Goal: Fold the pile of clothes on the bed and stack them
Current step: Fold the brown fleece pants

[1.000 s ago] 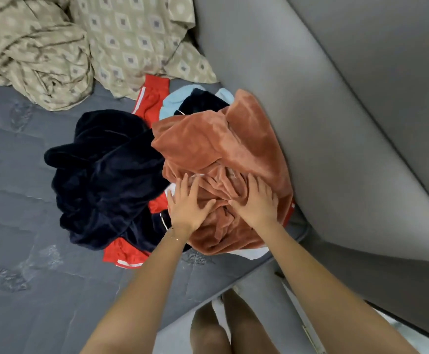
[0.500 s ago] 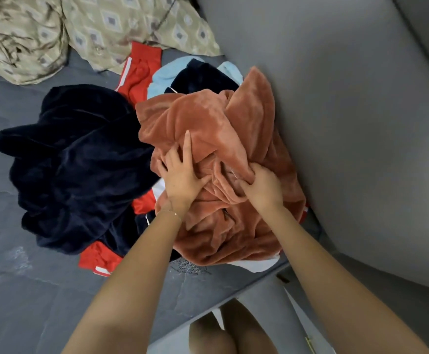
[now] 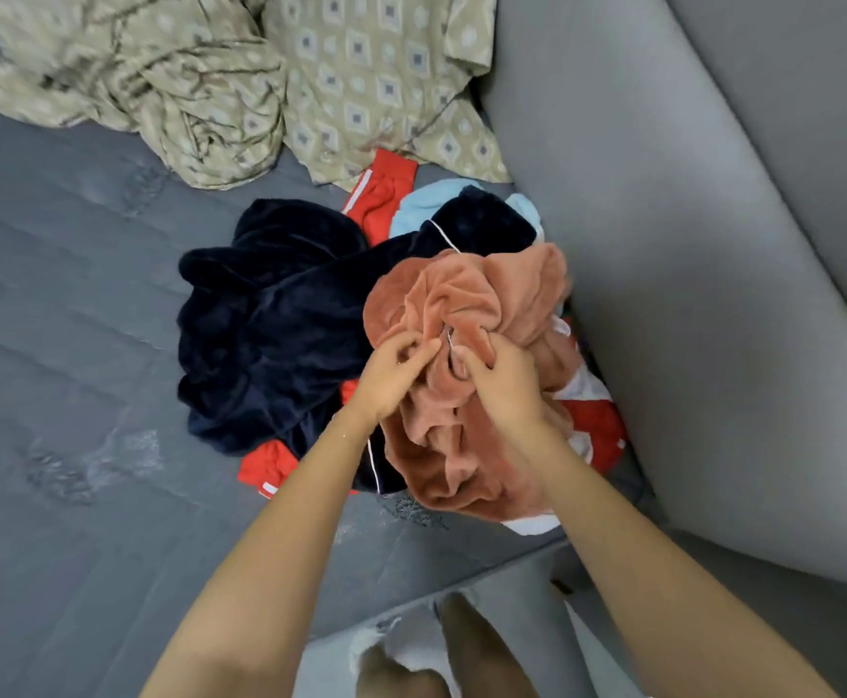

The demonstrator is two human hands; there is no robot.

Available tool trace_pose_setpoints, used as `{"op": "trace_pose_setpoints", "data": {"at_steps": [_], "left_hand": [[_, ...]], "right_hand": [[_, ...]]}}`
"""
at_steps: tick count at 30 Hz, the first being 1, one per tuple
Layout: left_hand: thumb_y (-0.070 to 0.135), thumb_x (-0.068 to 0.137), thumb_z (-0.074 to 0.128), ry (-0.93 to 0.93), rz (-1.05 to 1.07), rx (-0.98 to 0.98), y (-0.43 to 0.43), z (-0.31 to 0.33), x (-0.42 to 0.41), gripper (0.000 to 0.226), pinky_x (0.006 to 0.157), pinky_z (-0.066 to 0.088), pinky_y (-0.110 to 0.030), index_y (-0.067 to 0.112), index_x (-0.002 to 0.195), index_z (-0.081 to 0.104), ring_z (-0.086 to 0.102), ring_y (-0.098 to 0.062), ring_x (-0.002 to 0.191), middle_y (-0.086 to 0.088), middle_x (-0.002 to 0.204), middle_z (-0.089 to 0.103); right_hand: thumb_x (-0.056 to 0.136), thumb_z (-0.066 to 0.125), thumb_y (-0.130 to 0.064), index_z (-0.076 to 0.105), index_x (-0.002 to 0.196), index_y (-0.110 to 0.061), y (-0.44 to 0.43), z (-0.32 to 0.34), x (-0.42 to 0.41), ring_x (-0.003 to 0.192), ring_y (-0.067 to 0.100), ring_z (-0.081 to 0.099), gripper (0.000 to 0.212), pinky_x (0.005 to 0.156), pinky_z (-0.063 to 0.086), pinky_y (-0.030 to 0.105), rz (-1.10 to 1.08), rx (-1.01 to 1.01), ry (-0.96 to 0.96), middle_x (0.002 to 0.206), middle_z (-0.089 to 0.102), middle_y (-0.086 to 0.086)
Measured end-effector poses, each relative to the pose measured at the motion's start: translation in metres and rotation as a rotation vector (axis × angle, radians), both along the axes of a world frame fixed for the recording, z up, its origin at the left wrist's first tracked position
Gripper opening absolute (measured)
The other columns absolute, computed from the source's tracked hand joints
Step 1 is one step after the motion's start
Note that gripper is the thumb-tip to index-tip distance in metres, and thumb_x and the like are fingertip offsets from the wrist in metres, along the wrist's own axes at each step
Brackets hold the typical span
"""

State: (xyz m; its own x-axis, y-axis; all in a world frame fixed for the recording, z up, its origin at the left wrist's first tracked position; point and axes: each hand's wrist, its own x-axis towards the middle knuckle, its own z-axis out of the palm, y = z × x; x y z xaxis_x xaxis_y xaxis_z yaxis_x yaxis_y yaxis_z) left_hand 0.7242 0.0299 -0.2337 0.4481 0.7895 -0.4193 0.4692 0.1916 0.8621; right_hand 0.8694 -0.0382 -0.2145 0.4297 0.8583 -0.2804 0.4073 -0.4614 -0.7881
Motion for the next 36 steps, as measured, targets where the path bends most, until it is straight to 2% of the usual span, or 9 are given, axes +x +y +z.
{"op": "trace_pose_setpoints", "data": {"at_steps": [3,5,7,15,18,23,28,33,36], "left_hand": [[0.031,0.095,0.061,-0.16,0.12,-0.023,-0.007,0.044,-0.03,0.024,0.087,0.047,-0.038,0.008,0.095,0.063,0.058,-0.016,0.089,-0.002,0.092,0.06],[0.026,0.093,0.064,-0.202,0.159,0.046,-0.01,0.066,-0.056,0.02,0.092,0.048,-0.043,0.007,0.101,0.064,0.06,-0.029,0.098,-0.014,0.102,0.063],[0.021,0.091,0.067,-0.197,0.23,0.104,-0.013,0.082,-0.089,0.017,0.087,0.048,-0.046,0.005,0.096,0.063,0.058,-0.034,0.091,-0.022,0.095,0.06],[0.005,0.088,0.067,-0.18,0.408,0.249,-0.04,0.139,-0.276,0.023,0.066,0.036,-0.033,0.012,0.071,0.054,0.039,-0.014,0.066,0.015,0.061,0.042],[0.001,0.09,0.064,-0.177,0.436,0.251,-0.06,0.161,-0.358,0.021,0.068,0.039,-0.037,0.008,0.073,0.054,0.039,-0.021,0.071,0.005,0.066,0.04],[0.004,0.092,0.063,-0.152,0.503,0.283,-0.09,0.209,-0.472,0.031,0.064,0.036,-0.032,0.018,0.067,0.05,0.037,-0.02,0.07,-0.008,0.073,0.04],[0.008,0.091,0.063,-0.148,0.548,0.352,-0.099,0.241,-0.543,0.027,0.06,0.035,-0.02,0.014,0.068,0.051,0.039,-0.01,0.065,0.002,0.068,0.043],[0.016,0.091,0.063,-0.191,0.623,0.359,-0.109,0.251,-0.585,0.028,0.068,0.038,-0.032,-0.004,0.077,0.051,0.041,-0.017,0.071,-0.008,0.074,0.044],[0.017,0.091,0.063,-0.175,0.715,0.381,-0.117,0.257,-0.607,0.024,0.066,0.04,-0.026,0.008,0.071,0.053,0.045,-0.01,0.069,-0.003,0.072,0.048]], "right_hand": [[0.093,0.061,-0.027,0.063,0.075,-0.024,0.016,0.036,-0.031,0.07,0.005,0.06,0.018,0.067,0.046,0.03,0.014,0.051,0.069,0.069,0.065,-0.011],[0.093,0.06,-0.029,0.057,0.068,-0.031,0.023,0.059,-0.057,0.064,0.001,0.057,0.025,0.066,0.045,0.027,0.04,0.074,0.08,0.063,0.062,-0.013],[0.094,0.059,-0.029,0.055,0.066,-0.032,0.025,0.079,-0.089,0.067,0.008,0.058,0.028,0.069,0.049,0.033,0.095,0.09,0.076,0.064,0.062,-0.009],[0.093,0.06,-0.031,0.062,0.079,-0.021,0.005,0.135,-0.264,0.075,0.014,0.061,0.017,0.071,0.047,0.034,0.251,0.185,0.004,0.07,0.063,-0.009],[0.092,0.061,-0.033,0.065,0.087,-0.014,-0.003,0.156,-0.341,0.084,0.024,0.063,0.02,0.073,0.048,0.037,0.301,0.196,-0.043,0.081,0.069,0.002],[0.087,0.067,-0.033,0.059,0.072,-0.036,-0.017,0.197,-0.444,0.07,0.003,0.056,0.017,0.059,0.036,0.012,0.312,0.246,-0.005,0.073,0.061,-0.014],[0.086,0.067,-0.035,0.057,0.072,-0.027,-0.025,0.225,-0.515,0.075,0.014,0.059,0.019,0.063,0.037,0.027,0.351,0.246,-0.029,0.071,0.061,-0.008],[0.085,0.067,-0.035,0.055,0.066,-0.029,-0.03,0.241,-0.557,0.075,0.017,0.061,0.024,0.06,0.037,0.029,0.404,0.245,-0.031,0.07,0.063,-0.005],[0.082,0.07,-0.036,0.053,0.059,-0.032,-0.03,0.249,-0.578,0.073,0.015,0.061,0.029,0.06,0.037,0.029,0.433,0.241,-0.007,0.064,0.06,-0.009]]}}
